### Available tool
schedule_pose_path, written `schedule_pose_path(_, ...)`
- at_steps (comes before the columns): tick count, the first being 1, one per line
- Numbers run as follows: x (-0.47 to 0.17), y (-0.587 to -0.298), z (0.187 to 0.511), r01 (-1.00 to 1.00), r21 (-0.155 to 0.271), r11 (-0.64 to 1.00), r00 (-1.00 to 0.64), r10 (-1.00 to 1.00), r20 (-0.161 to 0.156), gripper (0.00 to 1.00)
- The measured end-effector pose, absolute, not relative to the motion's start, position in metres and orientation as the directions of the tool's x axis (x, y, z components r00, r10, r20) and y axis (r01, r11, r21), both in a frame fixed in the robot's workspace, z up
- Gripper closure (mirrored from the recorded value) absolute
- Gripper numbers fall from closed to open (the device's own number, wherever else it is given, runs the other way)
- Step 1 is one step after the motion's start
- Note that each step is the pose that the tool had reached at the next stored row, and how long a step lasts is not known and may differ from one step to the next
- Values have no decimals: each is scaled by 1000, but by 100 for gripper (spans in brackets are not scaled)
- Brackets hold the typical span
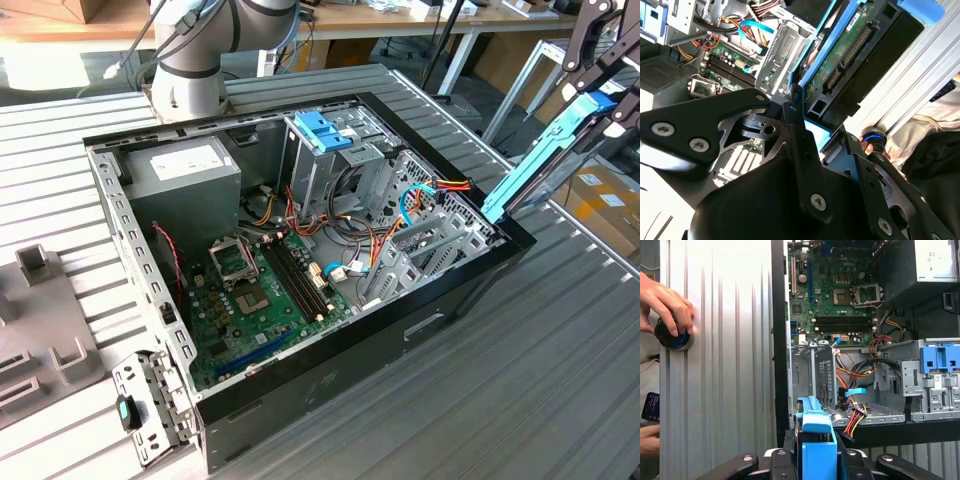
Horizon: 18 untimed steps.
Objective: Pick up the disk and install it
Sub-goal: 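Insert the disk into the insertion slot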
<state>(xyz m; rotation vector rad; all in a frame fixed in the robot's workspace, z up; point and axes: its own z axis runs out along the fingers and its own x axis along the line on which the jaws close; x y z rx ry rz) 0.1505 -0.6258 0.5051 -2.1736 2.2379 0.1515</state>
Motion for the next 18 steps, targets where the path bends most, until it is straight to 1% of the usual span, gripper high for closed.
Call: schedule_pose_path(18,145,-626,505,-998,57,27,-31,-996,-80,63)
